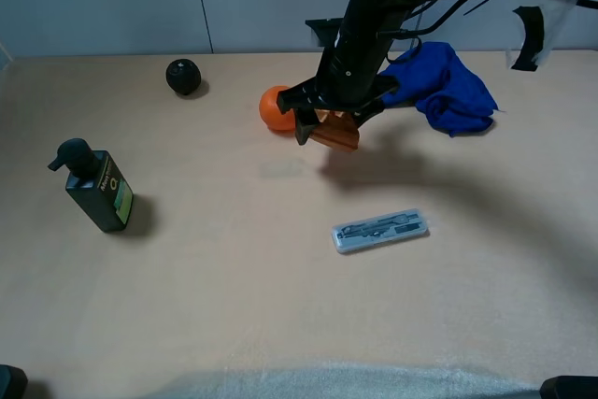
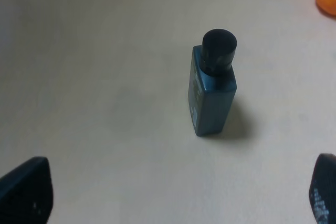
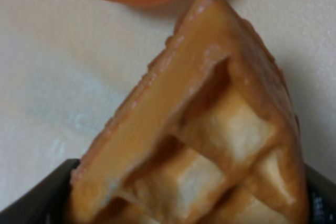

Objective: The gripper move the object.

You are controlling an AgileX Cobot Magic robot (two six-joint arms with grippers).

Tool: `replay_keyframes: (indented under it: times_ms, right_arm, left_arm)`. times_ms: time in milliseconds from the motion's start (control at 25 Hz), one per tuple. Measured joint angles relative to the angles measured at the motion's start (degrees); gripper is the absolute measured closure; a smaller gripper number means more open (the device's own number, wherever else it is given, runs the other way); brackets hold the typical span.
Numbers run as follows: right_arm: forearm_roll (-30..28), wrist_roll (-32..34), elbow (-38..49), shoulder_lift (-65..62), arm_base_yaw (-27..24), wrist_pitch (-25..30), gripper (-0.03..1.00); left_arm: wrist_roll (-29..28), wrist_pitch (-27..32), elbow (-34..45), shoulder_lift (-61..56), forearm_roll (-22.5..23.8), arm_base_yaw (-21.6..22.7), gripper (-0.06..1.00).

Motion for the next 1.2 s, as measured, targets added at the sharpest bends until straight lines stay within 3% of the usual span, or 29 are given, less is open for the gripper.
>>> replay_keyframes:
  times_ms: [480,1200]
  right_arm:
    - [-4.4,5.5,-0.1,3.5,0.0,-5.6,0.43]
    - [-6.2,6.7,-0.2,5.6,0.0,-5.7,0.41]
  left_arm:
    - [0.0,0.0,0.0,0.0,0.0,0.0,-0.05]
    - [0.0,0.0,0.0,0.0,0.0,0.0,-0.05]
